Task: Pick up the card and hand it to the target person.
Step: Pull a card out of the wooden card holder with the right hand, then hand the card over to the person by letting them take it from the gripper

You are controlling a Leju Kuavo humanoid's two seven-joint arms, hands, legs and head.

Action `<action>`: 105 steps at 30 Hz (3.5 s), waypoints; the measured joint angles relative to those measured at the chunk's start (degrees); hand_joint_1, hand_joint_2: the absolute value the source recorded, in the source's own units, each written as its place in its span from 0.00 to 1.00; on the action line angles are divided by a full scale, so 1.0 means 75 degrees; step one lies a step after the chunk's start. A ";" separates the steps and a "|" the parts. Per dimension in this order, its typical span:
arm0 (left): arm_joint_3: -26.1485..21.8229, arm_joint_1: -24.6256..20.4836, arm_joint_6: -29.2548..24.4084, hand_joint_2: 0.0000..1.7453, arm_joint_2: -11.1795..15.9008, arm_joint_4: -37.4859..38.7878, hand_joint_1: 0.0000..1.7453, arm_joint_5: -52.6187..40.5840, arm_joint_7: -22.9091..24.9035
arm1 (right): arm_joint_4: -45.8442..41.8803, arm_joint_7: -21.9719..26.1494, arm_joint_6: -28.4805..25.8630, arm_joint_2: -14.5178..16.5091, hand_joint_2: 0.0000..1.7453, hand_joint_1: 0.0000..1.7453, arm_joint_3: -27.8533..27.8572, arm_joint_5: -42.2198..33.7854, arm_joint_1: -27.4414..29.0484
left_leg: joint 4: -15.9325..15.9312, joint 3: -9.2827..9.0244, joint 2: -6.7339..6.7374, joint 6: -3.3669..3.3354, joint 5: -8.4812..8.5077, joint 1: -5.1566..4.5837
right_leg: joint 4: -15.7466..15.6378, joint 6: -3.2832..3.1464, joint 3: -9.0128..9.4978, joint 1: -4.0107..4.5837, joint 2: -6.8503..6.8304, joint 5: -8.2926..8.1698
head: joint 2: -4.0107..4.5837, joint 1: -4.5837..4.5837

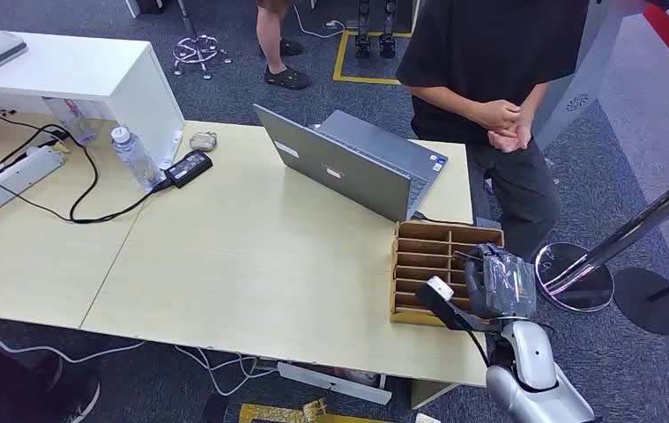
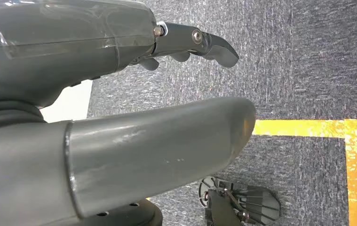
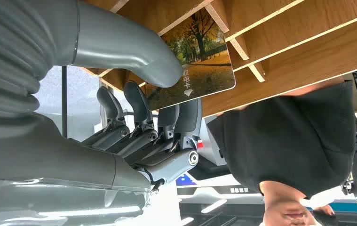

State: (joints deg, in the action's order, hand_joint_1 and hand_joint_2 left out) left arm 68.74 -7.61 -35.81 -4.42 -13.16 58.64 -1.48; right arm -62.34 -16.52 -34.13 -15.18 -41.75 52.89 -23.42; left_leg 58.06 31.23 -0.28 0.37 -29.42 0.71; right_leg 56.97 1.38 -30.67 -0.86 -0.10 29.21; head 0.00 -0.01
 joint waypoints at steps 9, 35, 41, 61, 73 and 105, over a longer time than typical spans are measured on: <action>-0.0003 0.0001 0.0001 0.00 0.0000 0.0000 0.00 0.0001 -0.0001 | 0.0000 -0.0042 -0.0054 -0.0028 1.00 0.83 0.0002 -0.0053 0.0002 | 0.0000 0.0000 -0.0001 0.0000 0.0000 0.0000 | 0.0000 0.0000 0.0000 0.0000 0.0000 0.0000 | 0.0000 -0.0001; -0.0013 0.0011 -0.0002 0.00 0.0000 0.0000 0.00 0.0079 -0.0071 | -0.0943 -0.0707 -0.0330 -0.0717 1.00 0.82 0.0365 0.0725 0.0185 | 0.0003 0.0001 -0.0001 0.0000 0.0000 -0.0002 | 0.0000 0.0000 0.0000 -0.0002 -0.0001 0.0000 | 0.0000 0.0000; -0.0023 0.0013 -0.0002 0.00 0.0005 0.0000 0.00 0.0098 -0.0080 | -0.1525 -0.0854 -0.0248 -0.0990 1.00 0.81 0.0679 0.1021 0.0179 | 0.0003 0.0001 -0.0001 0.0000 0.0000 -0.0003 | 0.0000 0.0001 0.0000 -0.0004 -0.0001 -0.0001 | 0.0000 -0.0001; -0.0020 0.0009 0.0056 0.00 0.0052 0.0000 0.00 -0.0068 -0.0100 | -0.1433 0.1123 -0.0432 -0.0968 1.00 0.82 0.0936 -0.2026 -0.0565 | 0.0002 0.0005 -0.0002 0.0000 0.0000 -0.0002 | 0.0001 0.0001 0.0002 -0.0003 -0.0002 -0.0001 | 0.0000 -0.0001; -0.0018 0.0005 0.0127 0.00 0.0090 0.0000 0.00 -0.0294 -0.0105 | 0.0251 0.1930 -0.0365 -0.0506 1.00 0.81 0.0745 -0.2512 -0.1696 | 0.0002 0.0007 -0.0004 0.0000 0.0001 -0.0002 | 0.0002 0.0001 0.0002 -0.0003 -0.0005 -0.0001 | 0.0000 0.0001; 0.0003 0.0001 0.0208 0.00 0.0176 0.0000 0.00 -0.0516 0.0138 | 0.1652 0.2959 -0.0663 0.0707 1.00 0.80 0.2762 -0.0249 -0.1551 | 0.0004 0.0006 -0.0004 -0.0001 0.0001 -0.0002 | 0.0001 0.0001 0.0000 -0.0003 -0.0003 -0.0001 | 0.0000 -0.0001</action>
State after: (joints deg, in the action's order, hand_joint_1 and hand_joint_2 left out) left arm 68.76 -7.61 -34.25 -3.10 -13.16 54.77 -0.44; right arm -49.94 5.67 -39.10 -9.88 -21.03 51.03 -35.05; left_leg 58.09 31.27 -0.31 0.37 -29.41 0.70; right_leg 56.98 1.39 -30.67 -0.88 -0.12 29.20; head 0.00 -0.02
